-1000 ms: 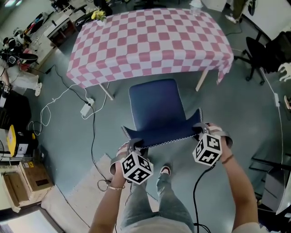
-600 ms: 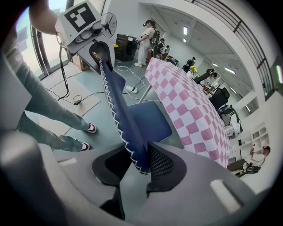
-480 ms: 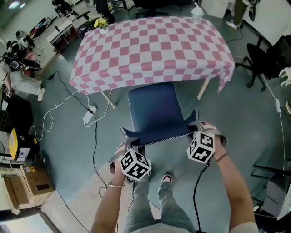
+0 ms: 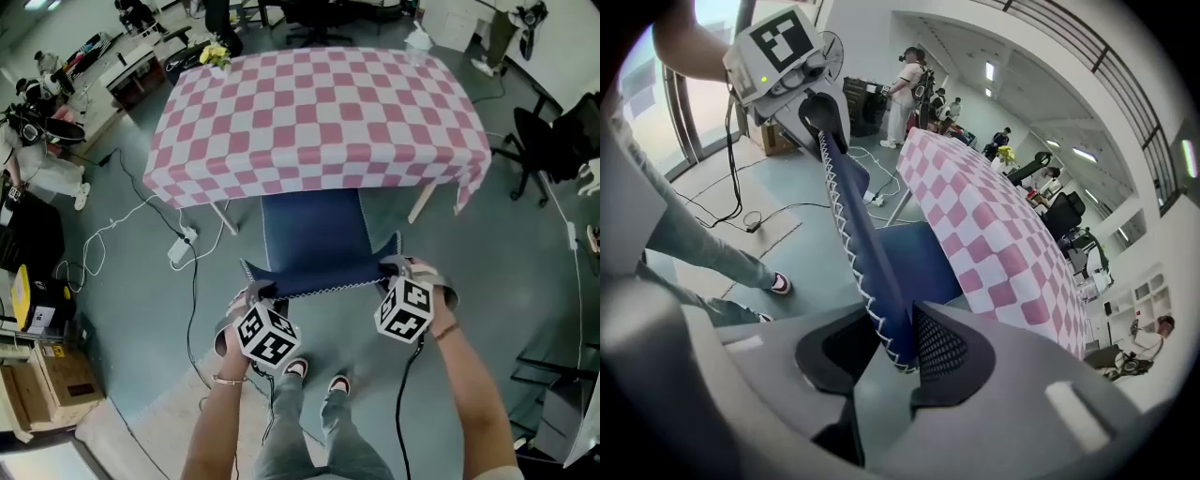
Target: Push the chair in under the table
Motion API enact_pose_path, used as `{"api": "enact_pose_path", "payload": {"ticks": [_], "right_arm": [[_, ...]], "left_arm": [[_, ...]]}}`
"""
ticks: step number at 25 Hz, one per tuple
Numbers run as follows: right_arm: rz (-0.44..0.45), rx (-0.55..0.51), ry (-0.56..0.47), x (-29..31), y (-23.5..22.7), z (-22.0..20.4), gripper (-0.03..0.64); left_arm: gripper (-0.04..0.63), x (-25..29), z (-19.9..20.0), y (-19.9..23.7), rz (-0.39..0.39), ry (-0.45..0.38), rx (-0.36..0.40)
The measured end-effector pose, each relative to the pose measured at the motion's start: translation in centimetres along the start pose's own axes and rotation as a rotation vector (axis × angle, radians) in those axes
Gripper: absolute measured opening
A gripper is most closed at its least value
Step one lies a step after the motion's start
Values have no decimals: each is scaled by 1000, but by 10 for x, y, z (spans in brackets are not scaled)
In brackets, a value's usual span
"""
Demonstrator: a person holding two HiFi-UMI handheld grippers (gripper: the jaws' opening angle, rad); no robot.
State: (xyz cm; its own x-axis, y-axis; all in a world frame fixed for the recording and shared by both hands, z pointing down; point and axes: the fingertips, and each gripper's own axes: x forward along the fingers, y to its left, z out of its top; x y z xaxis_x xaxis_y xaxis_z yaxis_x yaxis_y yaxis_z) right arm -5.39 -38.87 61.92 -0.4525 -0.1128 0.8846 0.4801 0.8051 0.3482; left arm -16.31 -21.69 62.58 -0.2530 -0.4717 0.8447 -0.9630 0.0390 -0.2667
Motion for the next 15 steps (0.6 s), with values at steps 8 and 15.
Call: {"api": "enact_pose_path", "payload": {"ticks": [8,15], "right_arm": [[-12,31,-9,13,-19,23,106],[-26,41,-4,27,-36,42,106]], "left_arm": [[120,13,5,37,22,-6,6],[123,26,8,69,39,-10,8]]}}
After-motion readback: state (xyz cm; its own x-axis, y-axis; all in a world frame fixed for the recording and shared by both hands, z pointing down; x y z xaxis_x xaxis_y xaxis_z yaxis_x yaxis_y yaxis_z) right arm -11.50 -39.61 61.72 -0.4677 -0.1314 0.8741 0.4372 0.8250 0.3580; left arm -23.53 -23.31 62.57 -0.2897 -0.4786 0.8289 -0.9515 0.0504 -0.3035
